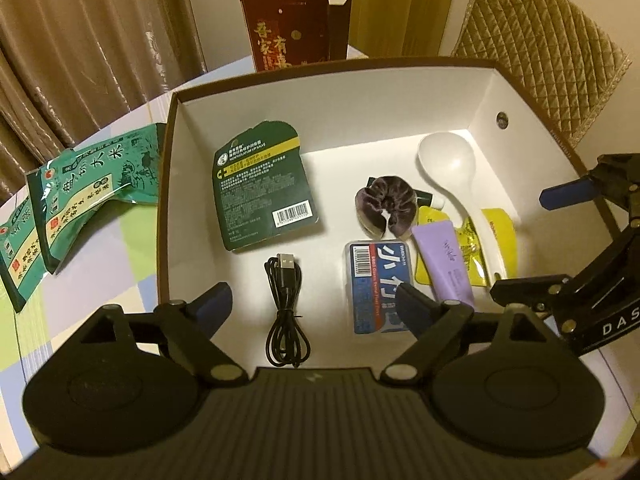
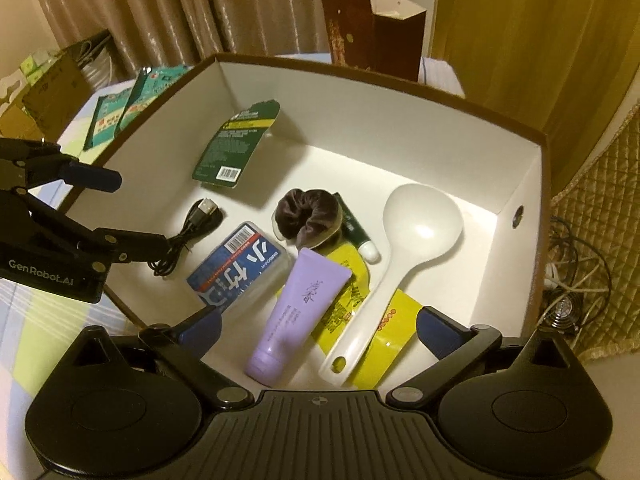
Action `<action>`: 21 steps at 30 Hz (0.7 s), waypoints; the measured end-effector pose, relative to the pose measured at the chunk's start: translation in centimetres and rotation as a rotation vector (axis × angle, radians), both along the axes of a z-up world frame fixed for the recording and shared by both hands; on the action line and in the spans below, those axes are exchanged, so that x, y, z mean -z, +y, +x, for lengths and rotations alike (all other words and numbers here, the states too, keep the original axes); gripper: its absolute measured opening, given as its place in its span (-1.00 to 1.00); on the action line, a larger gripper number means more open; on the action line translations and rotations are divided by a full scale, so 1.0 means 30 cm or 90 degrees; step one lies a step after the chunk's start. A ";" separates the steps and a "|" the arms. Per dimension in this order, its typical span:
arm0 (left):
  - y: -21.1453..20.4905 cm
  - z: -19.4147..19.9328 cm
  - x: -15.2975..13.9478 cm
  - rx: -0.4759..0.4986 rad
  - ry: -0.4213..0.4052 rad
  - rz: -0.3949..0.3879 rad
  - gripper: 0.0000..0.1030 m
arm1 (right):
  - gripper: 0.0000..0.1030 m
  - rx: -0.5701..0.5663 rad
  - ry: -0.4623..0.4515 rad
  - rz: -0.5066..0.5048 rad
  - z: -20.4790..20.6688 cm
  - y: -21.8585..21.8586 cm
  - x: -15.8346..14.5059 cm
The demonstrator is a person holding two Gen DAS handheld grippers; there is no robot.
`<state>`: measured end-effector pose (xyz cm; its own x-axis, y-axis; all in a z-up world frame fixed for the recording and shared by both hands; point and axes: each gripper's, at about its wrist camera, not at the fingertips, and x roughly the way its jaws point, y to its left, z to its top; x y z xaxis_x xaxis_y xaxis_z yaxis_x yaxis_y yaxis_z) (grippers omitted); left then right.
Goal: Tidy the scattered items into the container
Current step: 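Withdraw both tools from the box toward the cotton swabs and hair clip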
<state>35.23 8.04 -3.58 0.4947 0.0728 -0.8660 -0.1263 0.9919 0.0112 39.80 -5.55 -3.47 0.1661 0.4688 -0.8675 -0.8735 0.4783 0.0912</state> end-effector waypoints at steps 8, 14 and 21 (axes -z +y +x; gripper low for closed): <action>-0.017 -0.085 -0.079 -0.001 -0.040 -0.004 0.67 | 0.96 0.013 -0.020 0.041 -0.048 -0.072 -0.062; -0.038 -0.212 -0.145 -0.008 -0.079 0.010 0.67 | 0.96 0.010 -0.036 0.087 -0.130 -0.155 -0.119; -0.069 -0.380 -0.179 -0.029 -0.097 0.008 0.67 | 0.96 0.006 -0.057 0.117 -0.246 -0.250 -0.155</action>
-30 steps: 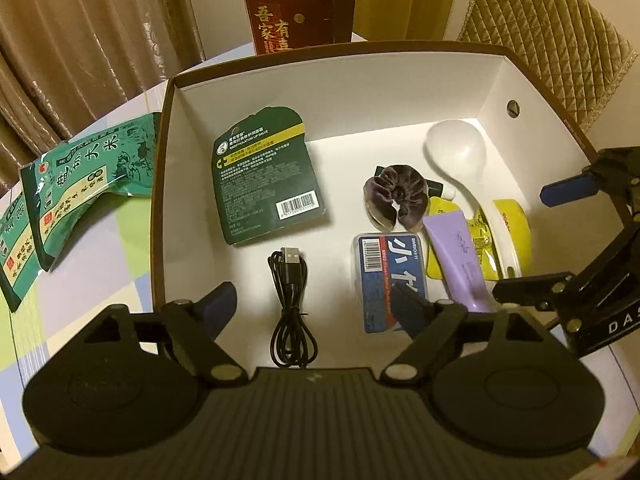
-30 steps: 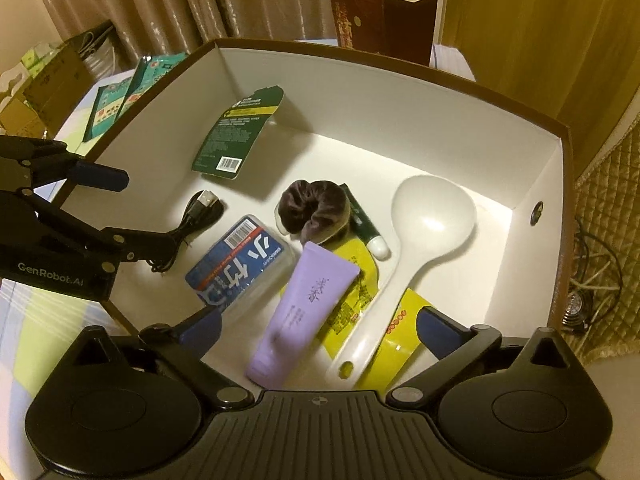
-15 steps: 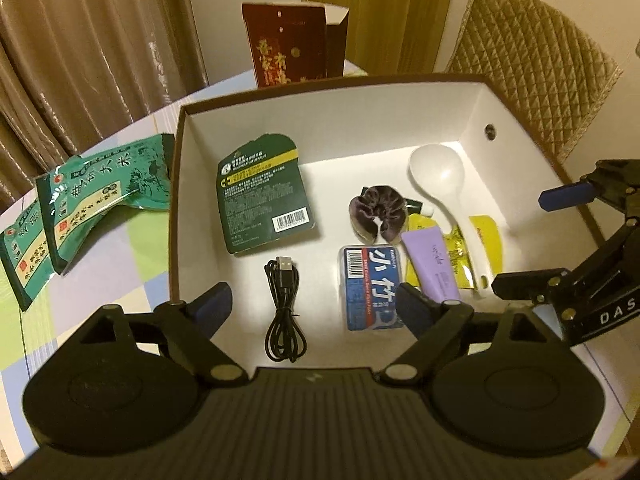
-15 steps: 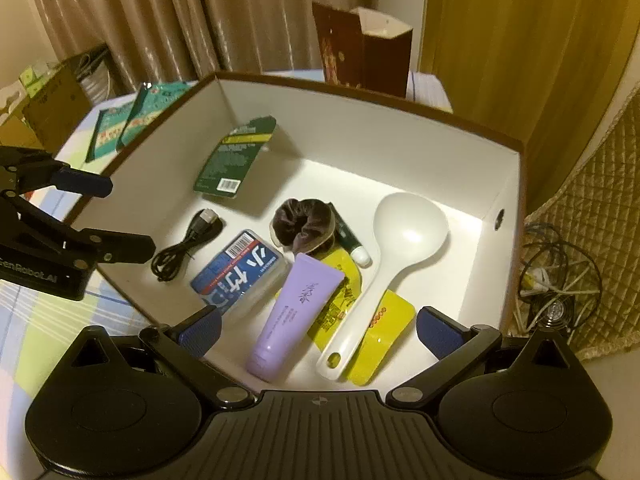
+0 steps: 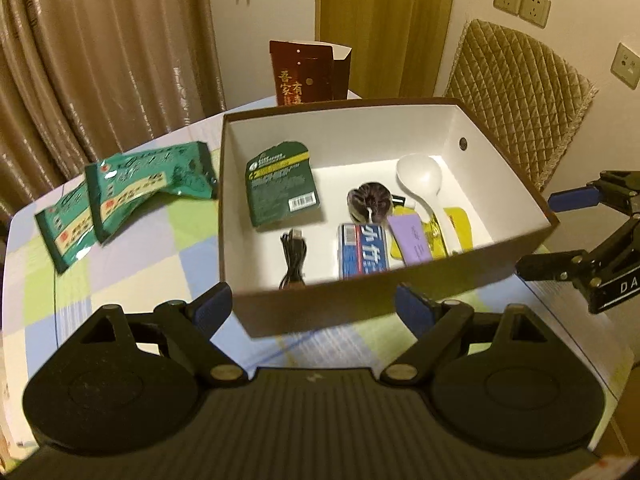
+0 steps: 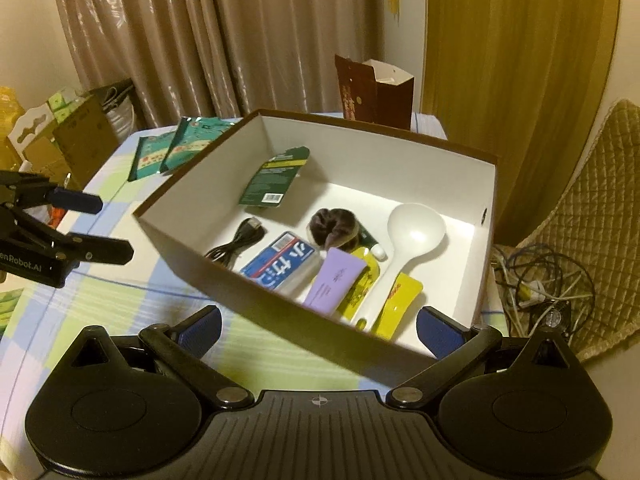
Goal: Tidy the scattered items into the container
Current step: 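Withdraw both tools from the box toward the cotton swabs and hair clip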
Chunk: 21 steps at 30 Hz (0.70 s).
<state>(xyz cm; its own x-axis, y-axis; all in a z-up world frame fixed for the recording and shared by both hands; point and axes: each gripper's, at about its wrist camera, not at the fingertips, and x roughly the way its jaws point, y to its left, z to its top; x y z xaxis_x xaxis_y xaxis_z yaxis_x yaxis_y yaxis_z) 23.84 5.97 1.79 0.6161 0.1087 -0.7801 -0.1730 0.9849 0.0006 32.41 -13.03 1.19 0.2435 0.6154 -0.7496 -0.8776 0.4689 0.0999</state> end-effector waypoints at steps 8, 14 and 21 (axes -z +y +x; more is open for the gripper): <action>-0.078 -0.145 -0.002 -0.004 -0.007 0.000 0.67 | 0.96 0.004 -0.012 0.019 -0.119 -0.067 -0.027; -0.122 -0.225 0.033 0.006 0.012 -0.022 0.67 | 0.96 0.007 -0.014 0.011 -0.180 -0.105 -0.016; -0.146 -0.277 0.081 -0.002 0.036 -0.025 0.67 | 0.96 0.009 -0.014 -0.008 -0.243 -0.143 0.034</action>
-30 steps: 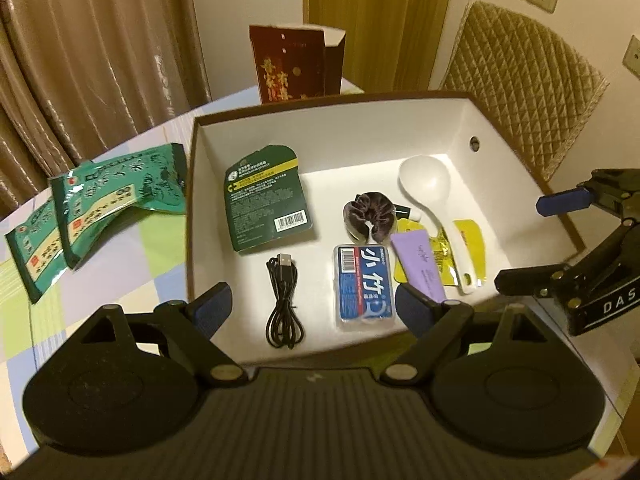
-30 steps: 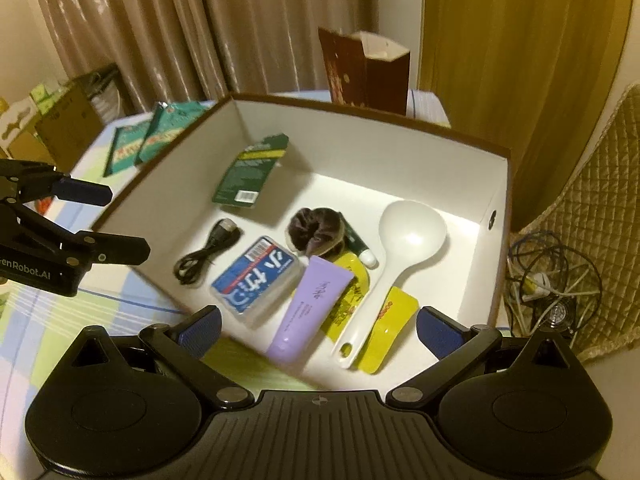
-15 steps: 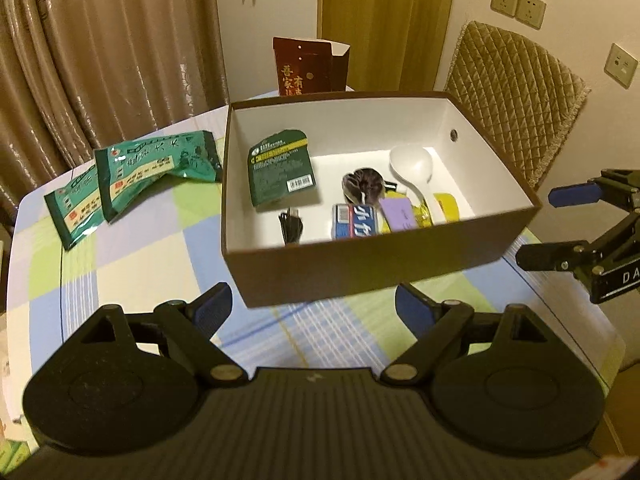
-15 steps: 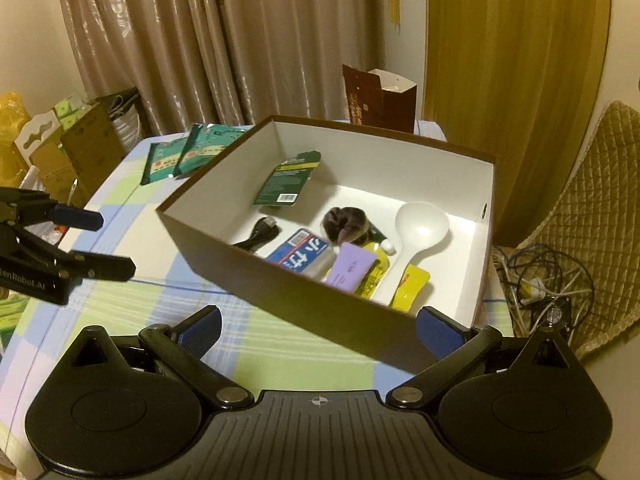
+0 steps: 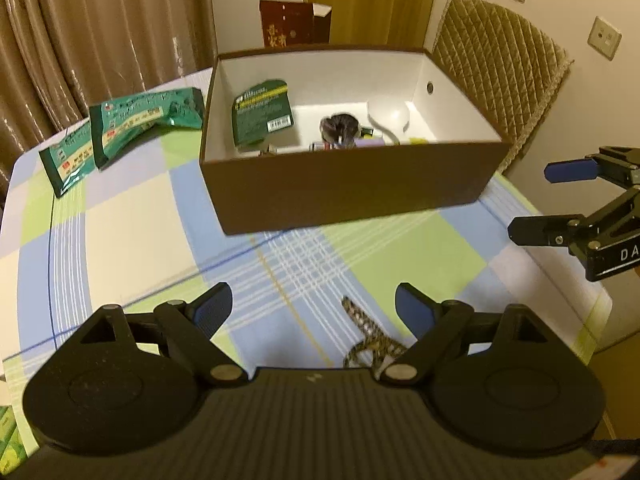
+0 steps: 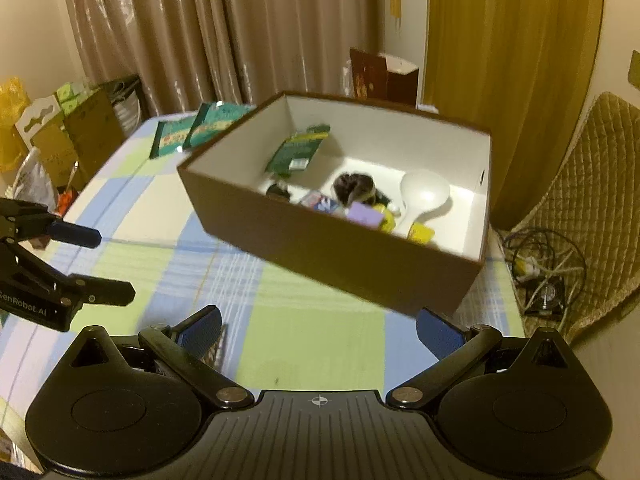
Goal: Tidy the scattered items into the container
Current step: 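Withdraw both tools from the box toward the cotton swabs and hair clip, then grasp the bag of cotton swabs with the left gripper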
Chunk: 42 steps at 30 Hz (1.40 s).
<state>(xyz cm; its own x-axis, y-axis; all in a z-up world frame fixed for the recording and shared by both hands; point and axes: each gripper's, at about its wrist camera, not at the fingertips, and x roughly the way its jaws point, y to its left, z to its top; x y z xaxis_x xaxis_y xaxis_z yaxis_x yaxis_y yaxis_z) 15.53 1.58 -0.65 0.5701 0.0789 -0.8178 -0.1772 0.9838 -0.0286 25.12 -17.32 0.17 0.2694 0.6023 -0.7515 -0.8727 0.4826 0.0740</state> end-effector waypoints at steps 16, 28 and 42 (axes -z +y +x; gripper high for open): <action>-0.069 -0.106 0.126 0.009 0.049 -0.023 0.67 | 0.96 -0.007 0.041 -0.062 -0.121 -0.055 0.141; -0.181 -0.182 0.202 0.076 0.085 -0.036 0.64 | 0.96 0.008 0.080 -0.100 -0.158 -0.126 0.205; -0.278 -0.160 0.265 0.125 0.111 -0.070 0.51 | 0.96 0.021 0.113 -0.127 -0.175 -0.180 0.254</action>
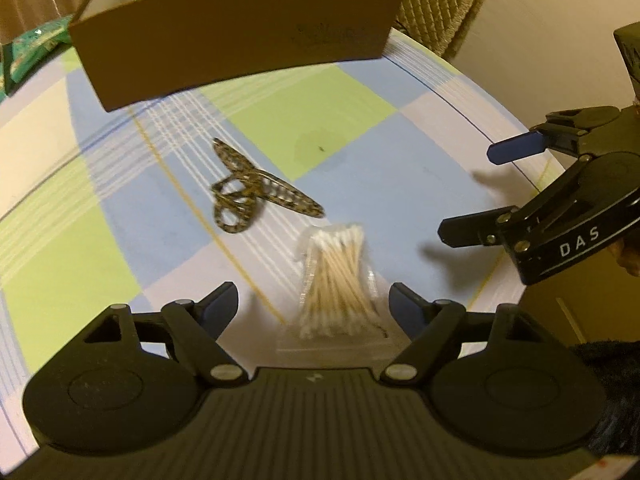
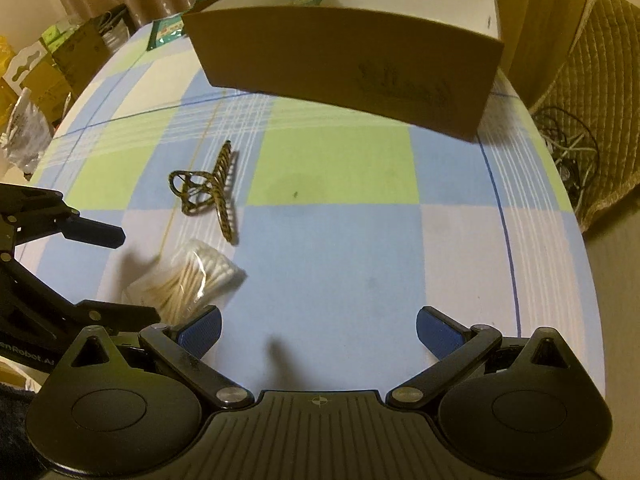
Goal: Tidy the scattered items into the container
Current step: 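Grasp the bag of cotton swabs with the left gripper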
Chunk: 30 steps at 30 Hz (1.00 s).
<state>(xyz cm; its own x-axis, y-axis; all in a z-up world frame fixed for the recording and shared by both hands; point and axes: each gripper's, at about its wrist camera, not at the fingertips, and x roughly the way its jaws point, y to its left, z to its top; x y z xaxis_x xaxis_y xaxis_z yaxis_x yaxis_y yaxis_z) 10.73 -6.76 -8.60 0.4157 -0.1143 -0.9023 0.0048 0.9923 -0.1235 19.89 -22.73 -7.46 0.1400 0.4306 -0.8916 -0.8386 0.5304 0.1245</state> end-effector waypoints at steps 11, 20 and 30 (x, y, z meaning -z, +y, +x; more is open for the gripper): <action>-0.069 0.053 0.051 0.035 -0.007 0.025 0.27 | 0.96 0.025 0.003 -0.003 0.031 -0.035 0.004; -0.043 0.012 0.086 0.015 0.003 0.022 -0.36 | 0.96 0.008 0.005 -0.003 0.035 -0.002 0.014; 0.130 -0.120 0.073 -0.106 0.018 0.025 -0.39 | 0.96 -0.044 0.014 0.006 0.003 0.095 0.027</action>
<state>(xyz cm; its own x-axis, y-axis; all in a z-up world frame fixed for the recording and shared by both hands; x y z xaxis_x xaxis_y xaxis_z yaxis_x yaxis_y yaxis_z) 7.12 -2.86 -10.79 0.4007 -0.0096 -0.9162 -0.1635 0.9831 -0.0818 19.97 -19.87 -8.27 0.0905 0.4475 -0.8897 -0.8701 0.4701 0.1479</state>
